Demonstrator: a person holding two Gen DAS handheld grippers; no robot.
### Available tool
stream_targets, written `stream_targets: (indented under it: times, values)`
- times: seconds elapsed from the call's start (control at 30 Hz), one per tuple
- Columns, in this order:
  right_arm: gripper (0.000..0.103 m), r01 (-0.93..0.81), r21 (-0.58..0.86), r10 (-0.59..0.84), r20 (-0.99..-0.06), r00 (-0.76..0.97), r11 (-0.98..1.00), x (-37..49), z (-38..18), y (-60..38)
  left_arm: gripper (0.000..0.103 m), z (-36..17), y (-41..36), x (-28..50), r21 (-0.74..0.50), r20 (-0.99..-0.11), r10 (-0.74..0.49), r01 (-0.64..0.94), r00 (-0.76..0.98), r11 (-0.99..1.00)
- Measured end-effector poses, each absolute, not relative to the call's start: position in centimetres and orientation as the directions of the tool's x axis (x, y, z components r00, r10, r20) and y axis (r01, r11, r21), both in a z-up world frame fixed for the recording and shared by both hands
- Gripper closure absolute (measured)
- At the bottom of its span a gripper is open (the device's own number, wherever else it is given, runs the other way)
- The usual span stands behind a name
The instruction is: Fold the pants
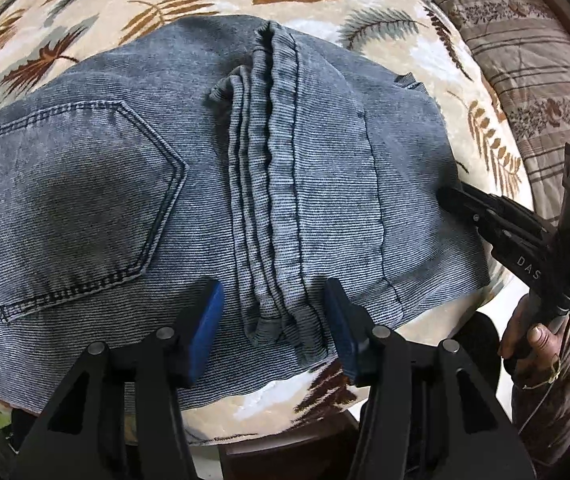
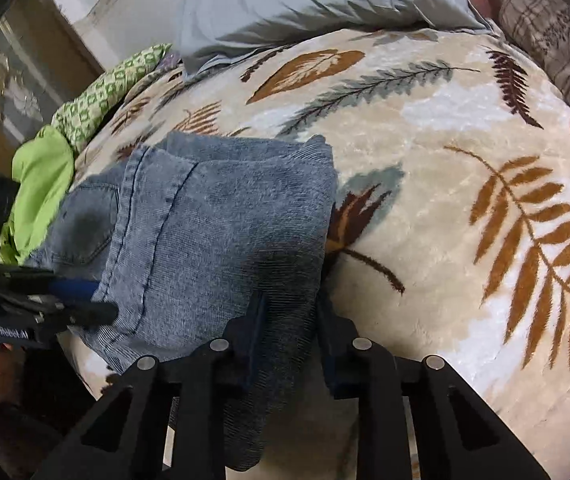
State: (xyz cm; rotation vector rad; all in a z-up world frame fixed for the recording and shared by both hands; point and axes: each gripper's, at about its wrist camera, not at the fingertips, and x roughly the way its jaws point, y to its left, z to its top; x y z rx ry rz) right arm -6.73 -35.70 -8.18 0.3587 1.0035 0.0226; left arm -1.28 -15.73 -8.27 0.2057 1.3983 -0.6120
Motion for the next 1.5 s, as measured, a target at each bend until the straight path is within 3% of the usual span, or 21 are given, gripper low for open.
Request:
stream_targets:
  times: [0.07,0.27,0.47,0.67,0.77,0.83,0.97,1.1,1.5]
  values:
    - [0.073,0.148,0.296,0.169,-0.816,0.552,0.944,-7.1,-7.4,-35.5,0.053,-7.7,-15.1,-1.1,-0.235,-0.957,-0.29,0.504,0.031,0.831]
    - [0.073,0.079,0.362,0.233,-0.737,0.635,0.929,-10.8,-4.1,-34.0,0.053,-6.1,-13.9,-2.9,-0.198,-0.948,-0.301,0.55,0.101,0.811]
    - [0.074,0.091,0.285,0.197,-0.827,0.527,0.954,-11.3,-6.9,-32.2,0.05,-7.9,-14.3,-3.2,-0.182,-0.952,-0.288,0.569,0.101,0.802]
    - [0.074,0.126,0.276,0.175,-0.839,0.515,0.953,-10.9,-7.3,-32.0,0.049,-7.7,-13.9,-3.2,-0.201,-0.945,-0.311,0.572,0.1,0.795]
    - [0.064,0.143,0.283,0.172,-0.838,0.518,0.948,-11.0,-6.7,-31.7,0.049,-7.5,-13.3,-3.1,-0.233,-0.94,-0.332,0.559,0.081,0.796]
    - [0.05,0.143,0.288,0.171,-0.827,0.535,0.947,-11.0,-6.0,-31.2,0.049,-6.9,-12.5,-2.8,-0.258,-0.934,-0.351,0.55,0.068,0.794]
    - [0.046,0.106,0.271,0.171,-0.817,0.55,0.957,-10.1,-4.4,-28.7,0.049,-5.5,-10.0,-1.8,-0.282,-0.923,-0.376,0.518,0.084,0.808]
    - [0.041,0.039,0.236,0.178,-0.819,0.545,0.971,-8.4,-3.4,-24.7,0.039,-4.6,-4.6,0.3,-0.305,-0.907,-0.396,0.426,0.142,0.852]
    - [0.03,-0.284,0.026,0.17,-0.851,0.497,0.959,-2.2,-2.3,-7.6,0.039,-4.5,8.5,6.3,-0.202,-0.907,-0.265,0.213,0.328,0.956]
